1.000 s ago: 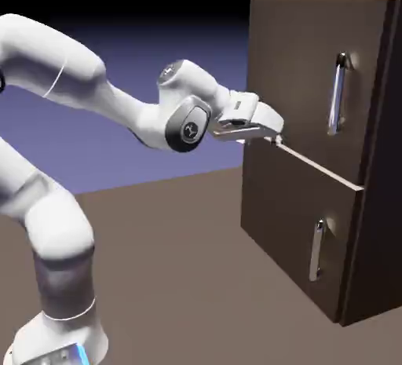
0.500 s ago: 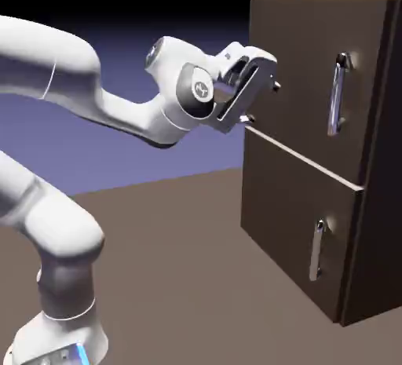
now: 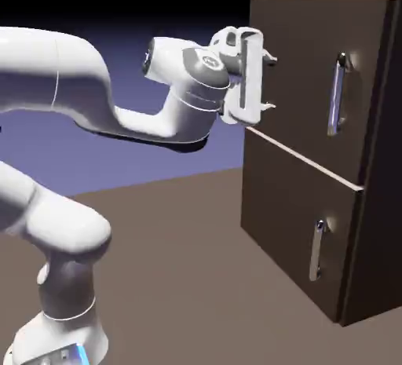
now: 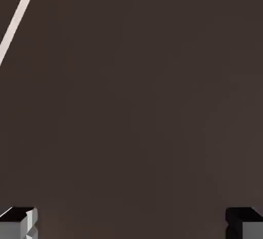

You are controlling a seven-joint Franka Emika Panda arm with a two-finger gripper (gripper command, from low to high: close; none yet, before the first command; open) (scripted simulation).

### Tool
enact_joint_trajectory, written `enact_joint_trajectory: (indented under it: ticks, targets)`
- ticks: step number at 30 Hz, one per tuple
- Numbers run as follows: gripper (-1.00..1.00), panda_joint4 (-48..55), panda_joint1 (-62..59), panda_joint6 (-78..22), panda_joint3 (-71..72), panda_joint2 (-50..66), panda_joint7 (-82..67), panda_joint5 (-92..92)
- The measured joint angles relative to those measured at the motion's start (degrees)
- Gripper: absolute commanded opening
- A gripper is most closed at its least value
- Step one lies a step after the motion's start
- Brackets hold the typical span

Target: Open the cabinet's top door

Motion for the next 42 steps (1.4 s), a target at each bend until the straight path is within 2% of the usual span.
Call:
enact_joint_trajectory:
  ticks: [21,23,28,29,31,42]
  targets:
    - [0.0,11.0,17.7,-1.07,-19.92,-6.74,-22.5,-52.33]
    - [0.0,11.26,18.12,-1.09,-20.39,-6.89,-23.03,-53.56]
    - [0.0,18.46,28.48,-2.56,-26.96,-3.73,-22.55,-54.86]
    - [-1.0,18.69,28.82,-2.61,-27.17,-3.63,-22.53,-54.9]
    - [-1.0,18.69,28.82,-2.61,-27.17,-3.63,-22.53,-54.9]
    - [-1.0,0.9,5.98,-13.1,-8.68,-5.96,-25.07,-43.03]
